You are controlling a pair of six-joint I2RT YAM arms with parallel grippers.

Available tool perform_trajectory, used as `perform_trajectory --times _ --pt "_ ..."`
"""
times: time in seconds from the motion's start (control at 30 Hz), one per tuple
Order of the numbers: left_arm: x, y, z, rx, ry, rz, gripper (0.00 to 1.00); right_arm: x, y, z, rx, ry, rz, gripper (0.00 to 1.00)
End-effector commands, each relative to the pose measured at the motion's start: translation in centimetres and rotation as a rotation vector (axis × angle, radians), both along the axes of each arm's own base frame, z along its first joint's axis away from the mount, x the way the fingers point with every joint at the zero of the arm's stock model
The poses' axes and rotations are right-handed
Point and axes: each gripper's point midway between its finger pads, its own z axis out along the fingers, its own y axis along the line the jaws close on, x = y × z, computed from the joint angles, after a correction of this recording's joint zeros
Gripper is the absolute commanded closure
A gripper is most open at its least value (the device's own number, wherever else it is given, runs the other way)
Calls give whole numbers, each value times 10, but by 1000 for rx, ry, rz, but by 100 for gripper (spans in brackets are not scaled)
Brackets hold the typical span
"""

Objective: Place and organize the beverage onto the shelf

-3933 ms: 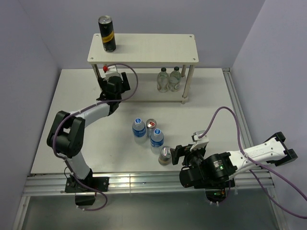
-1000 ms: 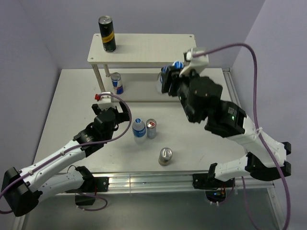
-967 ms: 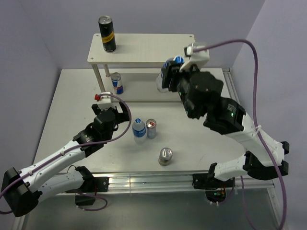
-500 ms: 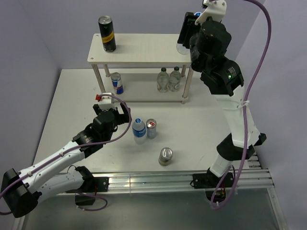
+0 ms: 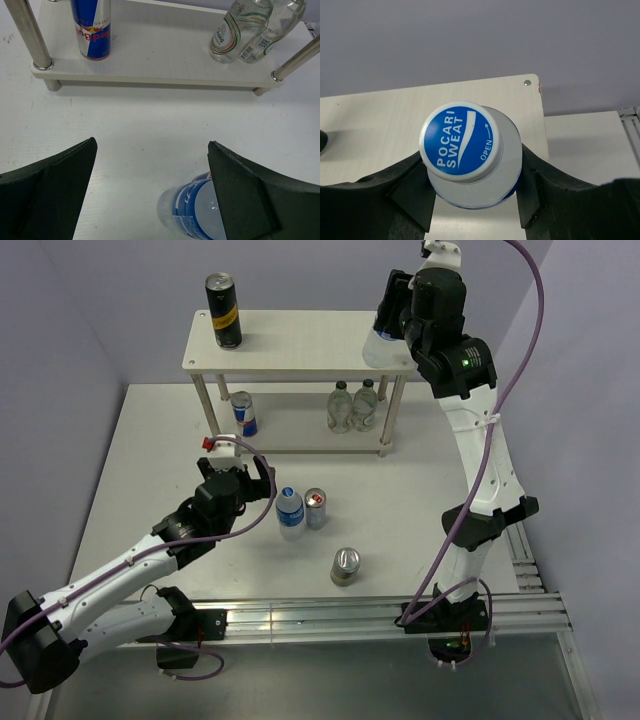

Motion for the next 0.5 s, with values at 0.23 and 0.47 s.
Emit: perform_trajectory --times 0.23,0.47 --pt "-1 -6 6 -13 -15 -31 1 3 13 45 71 -147 73 100" --pt "-1 -9 7 -14 -16 -45 1 12 17 28 51 -109 70 38"
